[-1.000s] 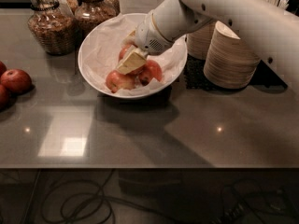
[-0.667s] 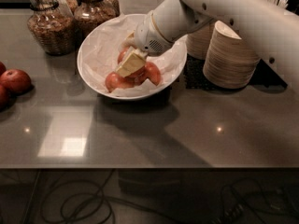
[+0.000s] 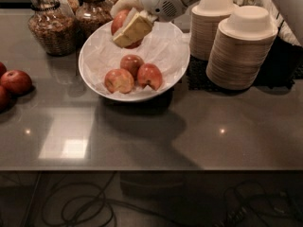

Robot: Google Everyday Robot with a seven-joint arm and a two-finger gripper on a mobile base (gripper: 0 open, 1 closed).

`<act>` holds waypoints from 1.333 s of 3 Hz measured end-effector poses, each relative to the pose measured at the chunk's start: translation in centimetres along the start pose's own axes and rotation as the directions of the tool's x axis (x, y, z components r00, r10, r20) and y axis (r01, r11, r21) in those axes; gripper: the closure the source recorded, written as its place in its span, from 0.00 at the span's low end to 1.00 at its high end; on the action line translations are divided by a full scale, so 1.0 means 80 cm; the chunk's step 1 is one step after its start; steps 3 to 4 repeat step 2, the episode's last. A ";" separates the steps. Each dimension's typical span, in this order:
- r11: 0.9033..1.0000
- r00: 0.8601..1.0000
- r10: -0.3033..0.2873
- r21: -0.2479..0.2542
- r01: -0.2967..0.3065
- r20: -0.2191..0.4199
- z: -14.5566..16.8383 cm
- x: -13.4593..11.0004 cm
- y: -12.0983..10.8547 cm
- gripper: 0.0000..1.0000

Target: Pick apple from white bowl

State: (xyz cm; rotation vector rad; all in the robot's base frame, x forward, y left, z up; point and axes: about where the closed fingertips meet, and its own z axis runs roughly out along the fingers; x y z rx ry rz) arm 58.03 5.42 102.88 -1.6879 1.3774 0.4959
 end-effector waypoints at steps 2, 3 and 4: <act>1.000 1.000 0.000 0.000 0.000 0.000 0.000 0.000 0.000 0.98; 1.000 1.000 0.000 0.000 0.000 0.000 0.000 0.000 0.000 0.98; 1.000 1.000 0.000 0.000 0.000 0.000 0.000 0.000 0.000 0.98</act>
Offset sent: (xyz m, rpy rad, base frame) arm 0.0000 0.0000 0.0000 0.0000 0.0000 0.0000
